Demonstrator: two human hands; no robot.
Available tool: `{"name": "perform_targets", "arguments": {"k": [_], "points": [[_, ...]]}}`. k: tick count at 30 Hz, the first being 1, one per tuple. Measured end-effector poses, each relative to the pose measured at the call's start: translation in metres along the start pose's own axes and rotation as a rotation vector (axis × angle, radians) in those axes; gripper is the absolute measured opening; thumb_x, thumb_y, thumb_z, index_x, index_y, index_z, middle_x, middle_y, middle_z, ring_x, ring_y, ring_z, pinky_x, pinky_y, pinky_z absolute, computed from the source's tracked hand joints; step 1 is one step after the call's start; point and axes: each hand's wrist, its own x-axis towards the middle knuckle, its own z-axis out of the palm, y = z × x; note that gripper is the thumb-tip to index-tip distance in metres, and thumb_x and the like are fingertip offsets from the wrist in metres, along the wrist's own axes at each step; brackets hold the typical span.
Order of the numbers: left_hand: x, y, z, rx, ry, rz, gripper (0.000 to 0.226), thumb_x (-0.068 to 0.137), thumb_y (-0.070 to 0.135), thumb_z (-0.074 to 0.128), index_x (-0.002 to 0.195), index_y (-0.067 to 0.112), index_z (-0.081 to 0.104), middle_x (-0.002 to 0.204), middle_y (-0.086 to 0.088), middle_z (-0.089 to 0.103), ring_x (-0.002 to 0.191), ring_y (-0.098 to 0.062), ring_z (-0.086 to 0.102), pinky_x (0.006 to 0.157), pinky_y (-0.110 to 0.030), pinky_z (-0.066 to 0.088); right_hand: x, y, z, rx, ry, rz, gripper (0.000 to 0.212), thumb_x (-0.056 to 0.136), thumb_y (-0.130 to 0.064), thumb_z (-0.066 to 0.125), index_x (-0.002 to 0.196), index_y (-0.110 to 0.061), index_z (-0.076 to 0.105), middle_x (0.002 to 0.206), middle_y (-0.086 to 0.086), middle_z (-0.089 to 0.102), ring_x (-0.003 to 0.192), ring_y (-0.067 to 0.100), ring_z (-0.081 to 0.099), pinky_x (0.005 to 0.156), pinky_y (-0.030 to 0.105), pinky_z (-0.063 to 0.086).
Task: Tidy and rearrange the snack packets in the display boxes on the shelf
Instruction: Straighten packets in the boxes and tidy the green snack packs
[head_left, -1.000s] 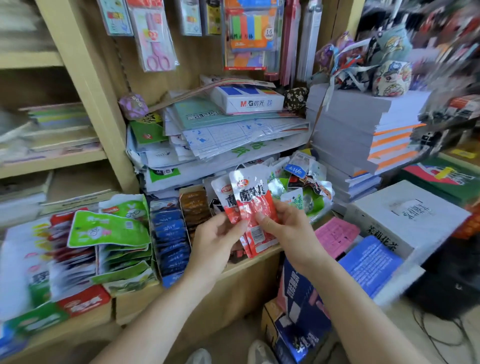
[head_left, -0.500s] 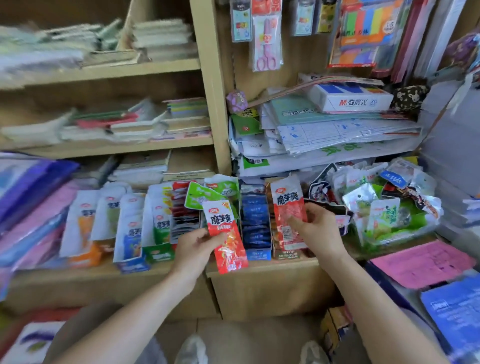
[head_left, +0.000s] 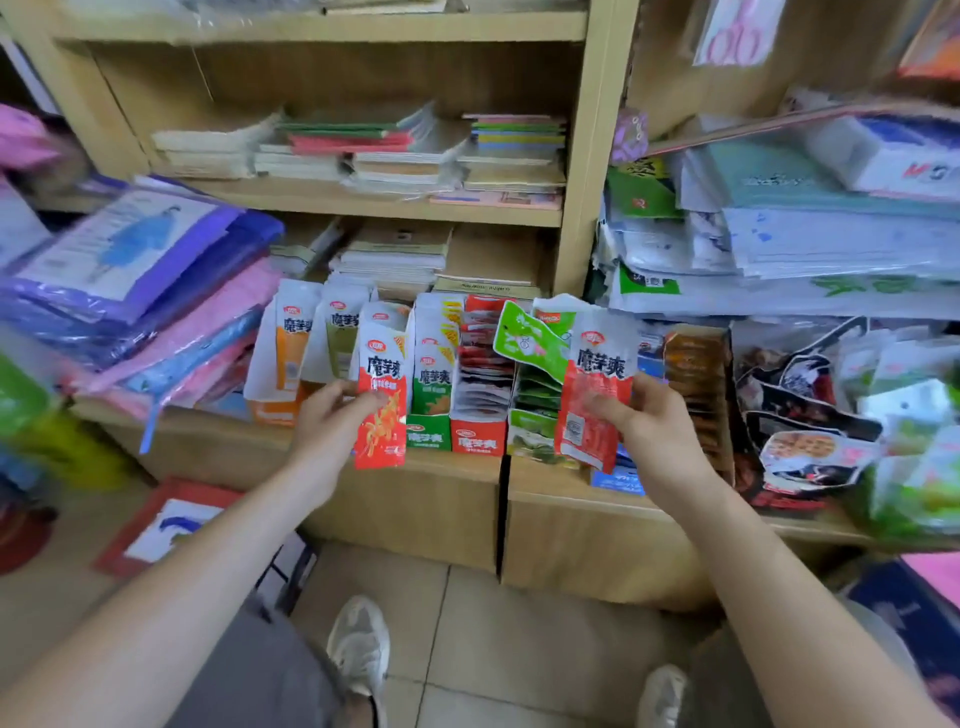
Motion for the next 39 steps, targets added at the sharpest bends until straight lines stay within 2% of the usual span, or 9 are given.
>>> {"name": "perform_targets", "arguments": {"k": [5,11,14,16,19,22,27,32,39], "points": [[-0.005,-0.006,0.009,-0.249,-0.129,-0.227,0.023,0.095,0.02,0.062,0.118,0.018,0.063,0.106,-0.009,0.076,0.095,-0.024,0.073,0.088,-0.044,0.057,-0.003,0.003,0.022,0.131,-0.111,0.063,0.019,0.093,-0.006,0.061,0.112,-0.01,0.063,0.109,0.016,0.073,0.099,0.033,0.071,0.087,0.054,0.057],[-0.016,-0.013,0.014,-0.303,-0.342,-0.367,0.033,0.098,0.034,0.057,0.126,0.016,0.061,0.117,-0.013,0.073,0.094,-0.023,0.074,0.078,-0.036,0.058,-0.011,0.007,0.05,0.298,-0.179,0.201,0.026,0.097,-0.001,0.047,0.12,0.0,0.059,0.11,0.023,0.072,0.104,0.039,0.069,0.094,0.055,0.054],[-0.017,-0.016,0.017,-0.334,-0.353,-0.391,0.035,0.097,0.031,0.061,0.13,0.018,0.056,0.117,-0.013,0.073,0.105,-0.028,0.072,0.095,-0.045,0.054,-0.016,0.008,0.061,0.318,-0.177,0.272,0.018,0.096,-0.006,0.052,0.109,0.001,0.062,0.1,0.02,0.073,0.088,0.034,0.072,0.087,0.05,0.059],[-0.019,-0.015,0.02,-0.347,-0.348,-0.371,0.034,0.095,0.025,0.064,0.128,0.019,0.057,0.114,-0.011,0.074,0.103,-0.028,0.072,0.088,-0.044,0.056,-0.019,0.008,0.065,0.329,-0.214,0.263,0.01,0.091,-0.013,0.063,0.096,-0.005,0.062,0.083,0.009,0.068,0.076,0.025,0.066,0.081,0.044,0.059],[-0.022,-0.012,0.023,-0.335,-0.332,-0.306,0.026,0.093,0.018,0.067,0.119,0.02,0.061,0.108,-0.008,0.076,0.097,-0.026,0.073,0.078,-0.039,0.055,-0.017,0.008,0.062,0.316,-0.304,0.188,0.041,0.075,-0.035,0.08,0.09,-0.006,0.054,0.075,0.0,0.058,0.068,0.017,0.057,0.071,0.037,0.054],[-0.02,-0.011,0.024,-0.324,-0.288,-0.273,0.025,0.092,0.018,0.069,0.116,0.019,0.062,0.107,-0.007,0.075,0.097,-0.026,0.073,0.079,-0.04,0.057,-0.016,0.005,0.058,0.296,-0.317,0.1,0.032,0.083,-0.034,0.072,0.093,-0.007,0.058,0.082,-0.002,0.067,0.073,0.017,0.064,0.063,0.032,0.055],[-0.012,-0.012,0.024,-0.276,-0.16,-0.222,0.015,0.092,0.019,0.07,0.105,0.022,0.062,0.101,-0.004,0.073,0.088,-0.022,0.072,0.073,-0.035,0.056,0.006,0.009,0.059,-0.103,-0.113,-0.122,0.024,0.085,-0.004,0.075,0.1,-0.019,0.064,0.093,0.008,0.07,0.077,0.03,0.064,0.07,0.052,0.055],[-0.002,-0.011,0.018,-0.262,-0.061,-0.178,0.011,0.092,0.019,0.068,0.098,0.024,0.061,0.1,-0.004,0.072,0.084,-0.021,0.071,0.075,-0.036,0.057,0.036,-0.005,0.075,-0.401,-0.023,-0.324,0.065,0.087,-0.007,0.073,0.142,-0.03,0.045,0.094,0.002,0.065,0.084,0.012,0.065,0.071,0.026,0.056],[0.006,-0.002,0.011,-0.323,-0.01,-0.129,0.011,0.094,0.017,0.066,0.091,0.026,0.06,0.092,-0.001,0.069,0.073,-0.014,0.068,0.057,-0.025,0.049,0.084,-0.016,0.098,-0.561,0.045,-0.38,0.016,0.085,-0.018,0.077,0.095,-0.009,0.068,0.089,0.009,0.073,0.079,0.017,0.07,0.073,0.039,0.06]]}}
